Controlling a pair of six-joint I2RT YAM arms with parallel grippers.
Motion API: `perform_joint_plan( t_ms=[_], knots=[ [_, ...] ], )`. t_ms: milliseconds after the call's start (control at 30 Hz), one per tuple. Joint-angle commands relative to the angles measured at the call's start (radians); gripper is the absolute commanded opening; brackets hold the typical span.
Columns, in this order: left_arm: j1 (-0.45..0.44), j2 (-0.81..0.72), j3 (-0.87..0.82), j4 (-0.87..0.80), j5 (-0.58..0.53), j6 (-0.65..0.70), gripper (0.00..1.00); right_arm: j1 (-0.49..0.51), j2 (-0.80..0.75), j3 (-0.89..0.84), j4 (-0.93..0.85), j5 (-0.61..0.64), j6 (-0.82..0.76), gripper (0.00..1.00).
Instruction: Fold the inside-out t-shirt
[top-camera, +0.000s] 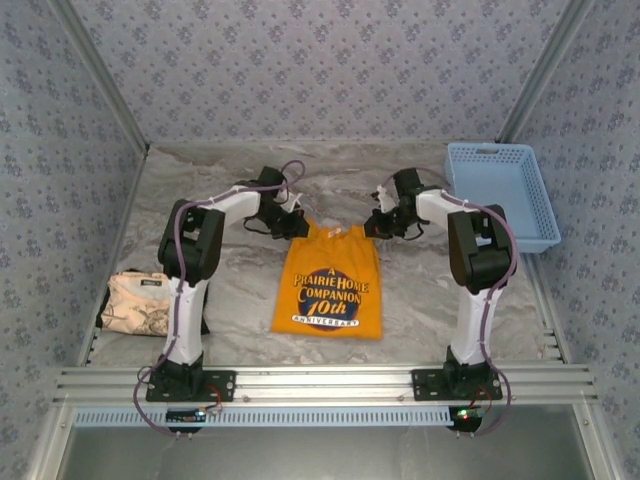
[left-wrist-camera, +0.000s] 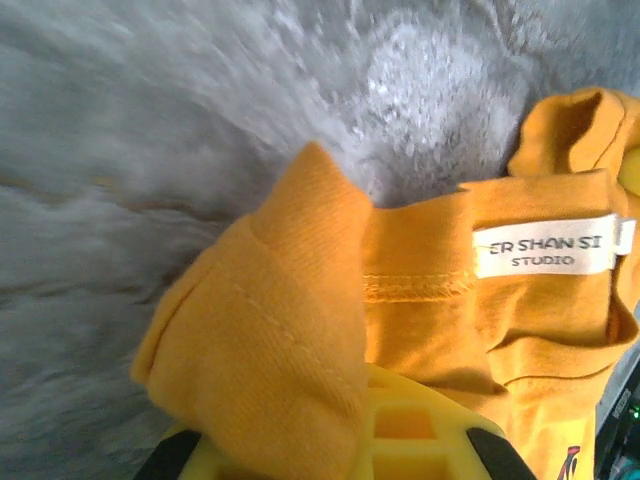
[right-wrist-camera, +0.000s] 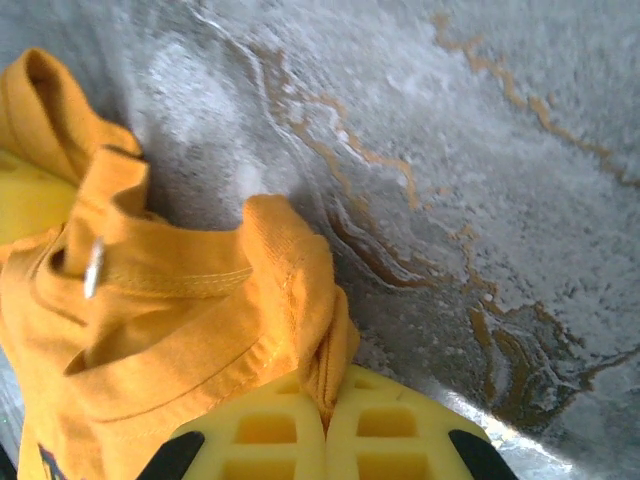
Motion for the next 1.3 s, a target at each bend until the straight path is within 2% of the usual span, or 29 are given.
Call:
perform_joint_plan(
  t_ms=[0, 100, 300, 400, 467, 567, 633, 700, 800, 867, 900, 967, 1000, 1133, 1267],
  knots=[
    [0.048, -0.161, -0.047, 0.111, 0.080, 0.069, 0.00, -0.017, -0.102, 0.007, 0.074, -0.097, -0.079, 0.00],
    [0.057, -0.245, -0.014, 0.123, 0.097, 0.152, 0.00, -0.003, -0.150, 0.064, 0.095, -0.114, -0.139, 0.00],
    [0.075, -0.326, 0.181, 0.043, 0.129, 0.267, 0.00, 0.003, -0.239, 0.226, 0.123, -0.109, -0.245, 0.00],
    [0.071, -0.391, 0.174, 0.033, 0.127, 0.335, 0.00, 0.017, -0.292, 0.283, 0.069, -0.096, -0.346, 0.01],
    [0.054, -0.492, 0.066, 0.089, 0.129, 0.413, 0.00, 0.045, -0.362, 0.223, 0.066, -0.058, -0.463, 0.02],
    [0.005, -0.703, -0.249, 0.263, 0.079, 0.540, 0.00, 0.094, -0.497, 0.003, 0.142, 0.015, -0.624, 0.02],
    [-0.047, -0.830, -0.462, 0.367, 0.023, 0.619, 0.00, 0.131, -0.583, -0.181, 0.179, 0.031, -0.762, 0.00],
    [-0.141, -0.941, -0.705, 0.478, -0.047, 0.702, 0.00, 0.208, -0.662, -0.363, 0.159, 0.118, -0.965, 0.00],
    [-0.291, -1.055, -1.007, 0.711, -0.239, 0.701, 0.00, 0.299, -0.728, -0.542, 0.131, 0.214, -1.149, 0.00],
    [-0.347, -1.118, -1.141, 0.809, -0.310, 0.680, 0.00, 0.294, -0.757, -0.591, 0.100, 0.196, -1.117, 0.00],
    [-0.383, -1.153, -1.198, 0.835, -0.351, 0.689, 0.00, 0.281, -0.779, -0.615, 0.076, 0.176, -1.129, 0.00],
    [-0.440, -1.209, -1.263, 0.841, -0.387, 0.716, 0.00, 0.278, -0.818, -0.654, -0.018, 0.133, -1.283, 0.00],
    [-0.465, -1.238, -1.286, 0.836, -0.387, 0.727, 0.00, 0.285, -0.829, -0.663, -0.040, 0.147, -1.312, 0.00],
    [-0.541, -1.311, -1.331, 0.805, -0.392, 0.763, 0.00, 0.300, -0.840, -0.647, -0.136, 0.159, -1.357, 0.00],
    [-0.581, -1.311, -1.318, 0.774, -0.333, 0.734, 0.00, 0.291, -0.899, -0.638, -0.205, 0.123, -1.333, 0.00]
  ],
)
